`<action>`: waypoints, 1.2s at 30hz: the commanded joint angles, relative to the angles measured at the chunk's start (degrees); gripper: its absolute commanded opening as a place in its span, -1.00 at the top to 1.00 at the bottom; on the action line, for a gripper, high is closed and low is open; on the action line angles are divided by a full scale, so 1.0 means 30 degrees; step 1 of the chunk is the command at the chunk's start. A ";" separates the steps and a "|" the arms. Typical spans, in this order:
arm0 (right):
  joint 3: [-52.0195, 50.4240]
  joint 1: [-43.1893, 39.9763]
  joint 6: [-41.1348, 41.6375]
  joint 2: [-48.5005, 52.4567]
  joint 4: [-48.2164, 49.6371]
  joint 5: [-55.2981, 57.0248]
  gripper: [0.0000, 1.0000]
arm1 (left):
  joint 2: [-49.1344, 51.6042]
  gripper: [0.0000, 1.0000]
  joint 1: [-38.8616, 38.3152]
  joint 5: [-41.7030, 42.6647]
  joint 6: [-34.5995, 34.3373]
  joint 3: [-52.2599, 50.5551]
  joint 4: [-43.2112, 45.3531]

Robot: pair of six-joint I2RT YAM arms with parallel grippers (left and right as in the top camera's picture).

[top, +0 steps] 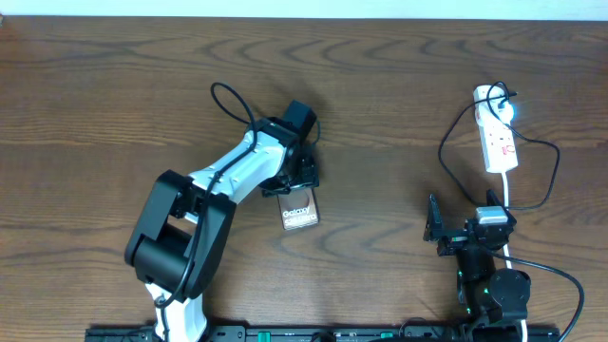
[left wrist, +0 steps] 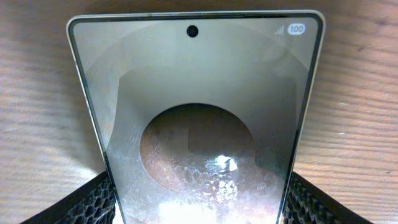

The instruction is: Plug charger to phone and switch on socket

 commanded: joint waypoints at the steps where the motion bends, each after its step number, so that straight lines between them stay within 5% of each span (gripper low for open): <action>1: -0.0022 -0.0080 -0.0160 -0.0036 -0.0080 0.0080 -0.98 | -0.1661 -0.05 0.0051 0.0459 -0.0233 -0.0087 -0.0160; 12: -0.0022 -0.0080 -0.0160 -0.0036 -0.0080 0.0080 -0.99 | -0.3111 -0.05 0.0066 0.1413 -0.0233 -0.0095 -0.0138; 25: -0.0022 -0.0080 -0.0160 -0.0036 -0.0080 0.0080 -0.99 | -0.3016 -0.04 0.0044 -0.1188 -0.0240 -0.0736 -0.0058; 36: -0.0022 -0.0080 -0.0160 -0.0036 -0.0080 0.0080 -0.98 | -0.2936 -0.05 0.0044 -0.1231 -0.0255 -0.2769 0.2514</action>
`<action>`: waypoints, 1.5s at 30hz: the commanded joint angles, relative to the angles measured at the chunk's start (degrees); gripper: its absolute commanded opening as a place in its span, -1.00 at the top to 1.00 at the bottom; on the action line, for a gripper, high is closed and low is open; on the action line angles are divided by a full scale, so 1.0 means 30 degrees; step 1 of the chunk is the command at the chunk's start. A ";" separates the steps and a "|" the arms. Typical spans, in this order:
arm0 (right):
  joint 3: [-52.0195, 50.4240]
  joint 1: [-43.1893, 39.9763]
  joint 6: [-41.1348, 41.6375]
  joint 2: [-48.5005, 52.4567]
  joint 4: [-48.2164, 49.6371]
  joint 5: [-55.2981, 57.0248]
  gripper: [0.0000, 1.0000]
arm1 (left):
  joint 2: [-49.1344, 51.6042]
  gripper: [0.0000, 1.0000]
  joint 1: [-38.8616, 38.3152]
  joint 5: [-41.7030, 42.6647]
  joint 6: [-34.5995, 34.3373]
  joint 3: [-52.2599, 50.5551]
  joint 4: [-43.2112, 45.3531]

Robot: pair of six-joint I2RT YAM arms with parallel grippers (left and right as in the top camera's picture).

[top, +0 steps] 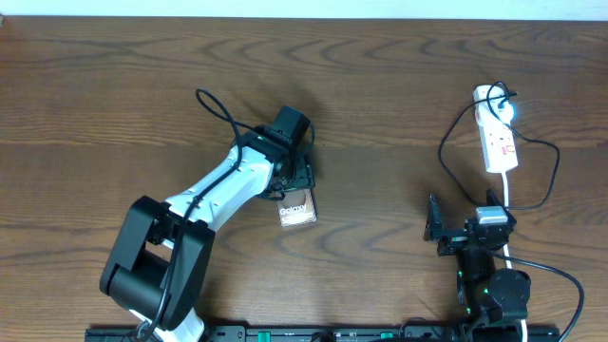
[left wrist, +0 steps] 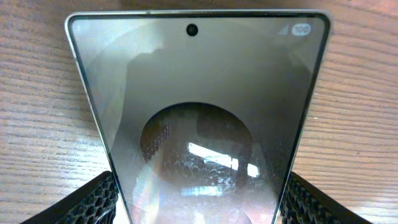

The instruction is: Plug charger to phone and switch on socket

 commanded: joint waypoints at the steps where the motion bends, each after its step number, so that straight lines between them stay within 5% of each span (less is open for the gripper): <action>1: -0.0022 -0.0080 -0.0160 -0.0036 -0.0080 0.0080 -0.99 | -0.0051 -0.04 0.0029 -0.0393 -0.0240 -0.0423 0.0554; 26: -0.0022 -0.0080 -0.0160 -0.0029 -0.0080 0.0080 -0.99 | 0.3606 -0.07 -0.1727 -0.1880 -0.0226 -0.0721 0.1647; 32: -0.0022 -0.0080 -0.0168 -0.0029 -0.0080 0.0080 -0.98 | 0.3606 -0.66 -0.1719 -0.1887 -0.0219 -0.0721 0.1617; 45: -0.0022 -0.0080 -0.0160 -0.0029 -0.0080 0.0080 -0.98 | 0.3592 -0.89 -0.1705 -0.1894 0.1042 -0.0423 0.0233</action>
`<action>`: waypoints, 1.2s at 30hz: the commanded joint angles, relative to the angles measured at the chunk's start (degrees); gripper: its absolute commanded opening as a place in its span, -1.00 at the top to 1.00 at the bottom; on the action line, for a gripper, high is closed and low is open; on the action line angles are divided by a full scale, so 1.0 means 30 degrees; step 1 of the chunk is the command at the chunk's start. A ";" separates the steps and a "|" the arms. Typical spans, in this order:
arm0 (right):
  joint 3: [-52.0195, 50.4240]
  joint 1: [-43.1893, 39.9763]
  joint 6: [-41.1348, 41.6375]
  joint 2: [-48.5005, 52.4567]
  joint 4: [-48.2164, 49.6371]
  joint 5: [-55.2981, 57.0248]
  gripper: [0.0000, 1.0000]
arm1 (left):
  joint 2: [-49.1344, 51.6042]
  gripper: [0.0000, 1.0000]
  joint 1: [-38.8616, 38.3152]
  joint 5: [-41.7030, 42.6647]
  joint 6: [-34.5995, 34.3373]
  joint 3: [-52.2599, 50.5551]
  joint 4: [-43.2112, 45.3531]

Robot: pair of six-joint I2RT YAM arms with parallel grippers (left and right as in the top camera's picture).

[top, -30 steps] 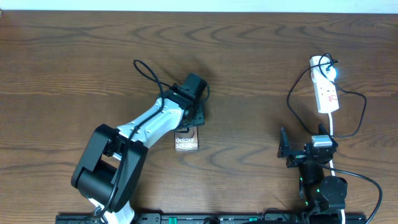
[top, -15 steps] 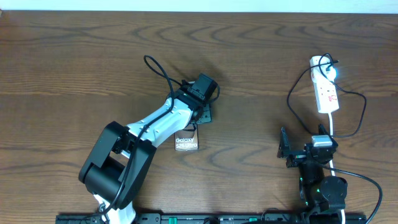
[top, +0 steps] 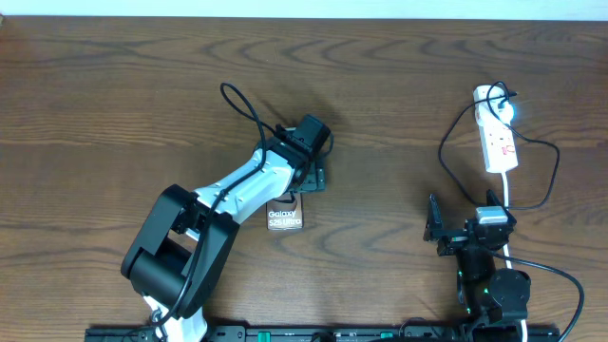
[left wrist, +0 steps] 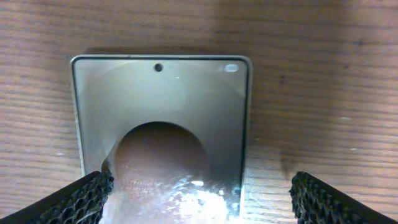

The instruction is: Plug charger to phone and switch on socket

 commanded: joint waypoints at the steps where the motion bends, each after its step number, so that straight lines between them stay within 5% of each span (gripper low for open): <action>1: -0.0022 -0.0080 -0.0160 -0.0029 -0.0080 0.0080 -0.99 | 0.1785 -0.91 -0.0044 0.1537 0.0845 -0.0364 -0.1202; 8: -0.0022 -0.0080 -0.0168 -0.0029 -0.0080 0.0080 -0.99 | 0.1785 -1.00 -0.0044 -0.0299 0.0801 0.0765 -0.3366; 36: -0.0022 -0.0080 -0.0168 -0.0029 -0.0080 0.0080 -0.98 | 0.2251 -0.96 0.0736 0.2922 -0.2477 -0.0838 -0.2994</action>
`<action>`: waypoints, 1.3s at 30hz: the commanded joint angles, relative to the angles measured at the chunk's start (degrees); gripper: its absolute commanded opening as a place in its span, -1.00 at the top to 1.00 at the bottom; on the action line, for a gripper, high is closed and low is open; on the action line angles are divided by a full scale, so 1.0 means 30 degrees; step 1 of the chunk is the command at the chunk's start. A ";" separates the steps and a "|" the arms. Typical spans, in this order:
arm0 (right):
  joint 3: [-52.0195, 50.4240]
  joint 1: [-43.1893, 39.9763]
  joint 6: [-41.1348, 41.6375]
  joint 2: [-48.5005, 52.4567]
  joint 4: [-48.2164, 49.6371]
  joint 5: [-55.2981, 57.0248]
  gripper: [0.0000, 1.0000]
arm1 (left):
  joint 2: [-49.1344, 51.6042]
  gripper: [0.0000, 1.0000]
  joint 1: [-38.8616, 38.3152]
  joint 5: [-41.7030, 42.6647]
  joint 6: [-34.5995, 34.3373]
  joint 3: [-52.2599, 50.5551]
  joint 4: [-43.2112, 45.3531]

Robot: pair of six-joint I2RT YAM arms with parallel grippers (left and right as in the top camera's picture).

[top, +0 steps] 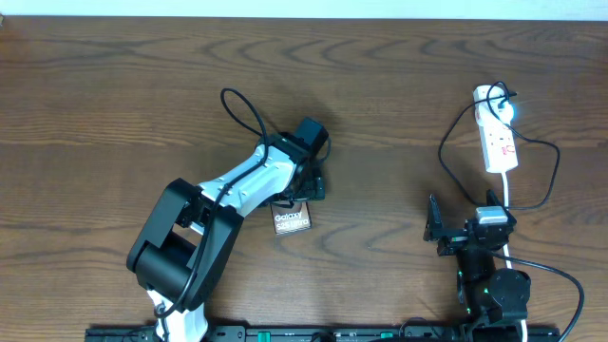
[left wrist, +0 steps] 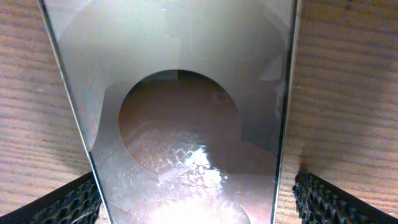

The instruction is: Plug charger to phone and switch on socket

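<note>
The phone lies face up on the wooden table, its screen reading "Galaxy". My left gripper is low over its far end. In the left wrist view the phone fills the frame between the black fingers. The left finger meets its edge; a sliver of wood shows before the right one, so the gripper is open astride it. At the right, a white socket strip carries a charger block and a black cable. The cable's plug end is not discernible. My right gripper rests near its base.
The cable loops across the table between the strip and the right arm's base. The table's front rail runs along the near edge.
The left wrist camera is much closer to the phone, which now fills its view with the fingers on either side. The phone sits slightly further right. The right arm has not moved.
My left gripper was first shut on the phone's sides at mid-table and still held it after the arm swung slightly left. Later the phone lay a little nearer and left, with the gripper open above it. Now the fingers straddle it again.
</note>
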 commanded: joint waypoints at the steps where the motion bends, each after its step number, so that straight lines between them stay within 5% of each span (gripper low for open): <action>1: -0.0022 -0.0080 -0.0168 -0.0029 -0.0080 0.0073 -0.98 | 0.1676 -0.96 0.0568 0.1107 -0.1297 -0.1523 -0.0291; 30: -0.0022 -0.0080 -0.0160 -0.0029 -0.0080 0.0073 -0.98 | 0.1683 -0.84 0.0087 0.1617 -0.0954 -0.1676 -0.0146; 35: -0.0022 -0.0080 -0.0160 -0.0029 -0.0080 0.0073 -0.98 | 0.1683 -0.54 0.0087 0.1625 -0.0954 -0.1676 -0.0160; 39: -0.0022 -0.0080 -0.0160 -0.0029 -0.0080 0.0073 -0.98 | 0.1676 -0.48 0.0095 0.1712 -0.0940 -0.1661 -0.0160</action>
